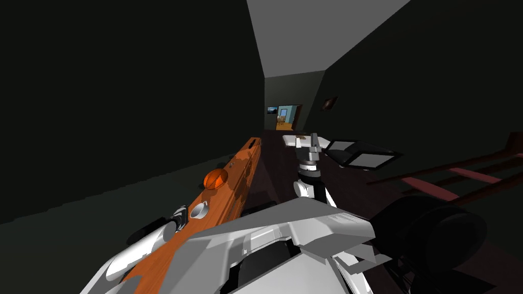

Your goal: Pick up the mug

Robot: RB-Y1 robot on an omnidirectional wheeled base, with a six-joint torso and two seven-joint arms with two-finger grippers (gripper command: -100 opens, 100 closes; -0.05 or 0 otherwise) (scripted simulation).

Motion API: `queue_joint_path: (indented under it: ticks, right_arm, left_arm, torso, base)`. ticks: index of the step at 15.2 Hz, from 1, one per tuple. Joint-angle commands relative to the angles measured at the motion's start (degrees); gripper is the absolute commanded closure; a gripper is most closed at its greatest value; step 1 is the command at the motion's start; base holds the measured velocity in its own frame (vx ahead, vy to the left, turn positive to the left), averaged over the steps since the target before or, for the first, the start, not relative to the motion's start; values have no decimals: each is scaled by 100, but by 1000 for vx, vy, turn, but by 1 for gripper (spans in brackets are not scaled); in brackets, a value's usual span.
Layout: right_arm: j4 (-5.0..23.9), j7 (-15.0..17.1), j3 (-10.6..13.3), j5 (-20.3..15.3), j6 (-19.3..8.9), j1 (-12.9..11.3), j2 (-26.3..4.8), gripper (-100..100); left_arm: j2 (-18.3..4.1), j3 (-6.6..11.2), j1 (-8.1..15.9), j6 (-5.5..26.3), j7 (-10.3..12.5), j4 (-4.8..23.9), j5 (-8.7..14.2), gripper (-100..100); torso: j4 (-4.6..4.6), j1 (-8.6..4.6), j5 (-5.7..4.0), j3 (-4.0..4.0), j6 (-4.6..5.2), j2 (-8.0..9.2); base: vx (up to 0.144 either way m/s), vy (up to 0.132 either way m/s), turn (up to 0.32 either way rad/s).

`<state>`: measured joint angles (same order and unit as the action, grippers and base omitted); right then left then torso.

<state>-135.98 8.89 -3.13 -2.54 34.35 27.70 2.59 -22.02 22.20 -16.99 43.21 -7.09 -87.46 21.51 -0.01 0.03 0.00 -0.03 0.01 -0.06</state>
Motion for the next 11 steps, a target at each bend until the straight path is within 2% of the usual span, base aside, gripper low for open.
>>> queue_joint_path:
  ticks: [1,2,4,5,6,7,9,10,11]
  right_arm:
    - [0,0,0,0,0,0,0,0]
    - [0,0,0,0,0,0,0,0]
    - [0,0,0,0,0,0,0,0]
    - [0,0,0,0,0,0,0,0]
    - [0,0,0,0,0,0,0,0]
    - [0,0,0,0,0,0,0,0]
    - [0,0,0,0,0,0,0,0]
    - [0,0,0,0,0,1,0,0]
    - [0,0,0,0,0,0,0,0]
  left_arm:
    - [-26,58,71,262,-32,186,47,-100]
    - [-63,144,122,407,-72,354,124,-100]
    - [-63,144,122,542,-72,370,124,-100]
    - [-97,227,172,786,-110,547,197,-100]
    - [-97,227,172,811,-110,547,197,-100]
    - [-129,307,220,998,-147,717,268,-100]
    - [-129,307,220,1068,-147,717,268,-100]
    - [-158,384,265,1272,-182,878,335,-100]
    - [-158,384,265,1313,-182,878,335,-100]
  torso:
    - [0,0,0,0,0,0]
    - [0,1,1,0,-1,0]
    - [0,3,1,-1,0,-2]
    - [-1,2,1,-1,-2,-2]
    - [-1,1,1,-1,0,-2]
    - [-1,1,1,-1,-1,-2]
    - [-1,3,1,-1,-1,-2]
    - [-1,2,1,-1,-3,-1]
    - [0,1,1,-1,-1,-1]
  base:
    - [6,15,-143]
    - [7,18,-175]
    - [7,17,-104]
    - [8,11,-137]
    - [8,13,-133]
    - [6,15,-162]
    - [6,18,-95]
    - [6,11,-119]
    - [5,13,-115]
